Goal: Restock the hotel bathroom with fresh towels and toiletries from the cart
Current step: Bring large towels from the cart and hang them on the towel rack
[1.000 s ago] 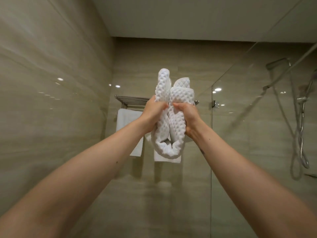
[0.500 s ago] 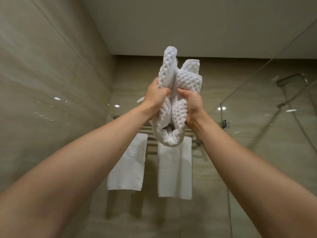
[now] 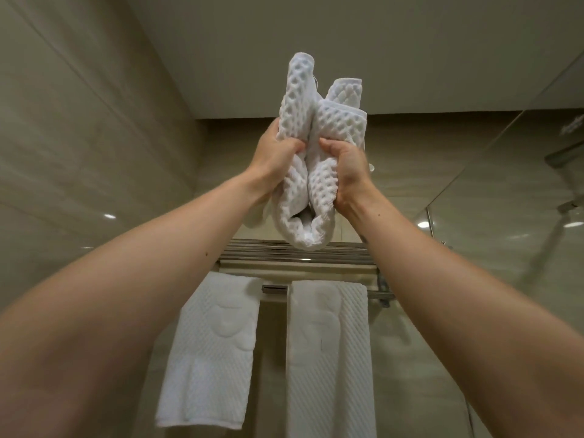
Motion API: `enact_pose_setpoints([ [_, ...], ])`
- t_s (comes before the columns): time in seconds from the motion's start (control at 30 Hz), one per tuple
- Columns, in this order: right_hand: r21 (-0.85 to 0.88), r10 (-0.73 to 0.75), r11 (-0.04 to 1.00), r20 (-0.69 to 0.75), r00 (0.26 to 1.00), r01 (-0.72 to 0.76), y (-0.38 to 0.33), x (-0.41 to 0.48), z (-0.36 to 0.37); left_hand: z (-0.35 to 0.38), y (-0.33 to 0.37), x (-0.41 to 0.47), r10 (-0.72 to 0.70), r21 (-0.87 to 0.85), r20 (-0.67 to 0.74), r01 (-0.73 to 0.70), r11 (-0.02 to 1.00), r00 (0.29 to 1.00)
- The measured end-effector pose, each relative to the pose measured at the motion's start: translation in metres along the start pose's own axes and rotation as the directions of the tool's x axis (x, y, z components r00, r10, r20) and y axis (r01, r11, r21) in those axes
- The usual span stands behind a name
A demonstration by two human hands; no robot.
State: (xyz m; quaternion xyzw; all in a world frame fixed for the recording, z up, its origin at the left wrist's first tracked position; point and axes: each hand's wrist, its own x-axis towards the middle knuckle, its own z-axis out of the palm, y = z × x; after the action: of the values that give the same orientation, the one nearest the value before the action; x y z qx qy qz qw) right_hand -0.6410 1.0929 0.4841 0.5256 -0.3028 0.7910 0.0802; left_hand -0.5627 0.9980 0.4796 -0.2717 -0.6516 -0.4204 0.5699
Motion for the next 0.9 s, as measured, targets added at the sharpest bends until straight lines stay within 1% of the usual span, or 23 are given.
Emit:
enact_pose_setpoints([
  [0.17, 0.019, -0.049, 0.999, 0.05, 0.998, 0.048, 0.017, 0.042, -0.024, 0.017, -0.035, 0.032, 0.065, 0.036, -0.021, -0.064, 0.997, 0.998],
  [0.33, 0.045, -0.074, 0.996, 0.072, 0.995, 0.071, 0.042, 0.076, -0.049, 0.03, -0.078, 0.058, 0.089, 0.048, -0.02, -0.088, 0.995, 0.996],
  [0.5, 0.049, -0.094, 0.995, 0.058, 0.994, 0.091, 0.077, 0.11, -0.069, 0.035, -0.123, 0.077, 0.078, 0.049, -0.032, -0.076, 0.996, 0.996],
  [0.73, 0.037, -0.09, 0.995, 0.048, 0.995, 0.088, 0.133, 0.154, -0.087, 0.028, -0.191, 0.108, 0.097, 0.08, -0.053, -0.093, 0.992, 0.994],
  [0.83, 0.019, -0.102, 0.995, 0.009, 0.995, 0.102, 0.151, 0.165, -0.093, 0.026, -0.22, 0.115, 0.085, 0.074, -0.063, -0.081, 0.994, 0.994],
  [0.9, -0.029, -0.116, 0.993, -0.046, 0.992, 0.115, 0.159, 0.167, -0.093, 0.026, -0.233, 0.116, 0.06, 0.056, -0.091, -0.055, 0.997, 0.994],
])
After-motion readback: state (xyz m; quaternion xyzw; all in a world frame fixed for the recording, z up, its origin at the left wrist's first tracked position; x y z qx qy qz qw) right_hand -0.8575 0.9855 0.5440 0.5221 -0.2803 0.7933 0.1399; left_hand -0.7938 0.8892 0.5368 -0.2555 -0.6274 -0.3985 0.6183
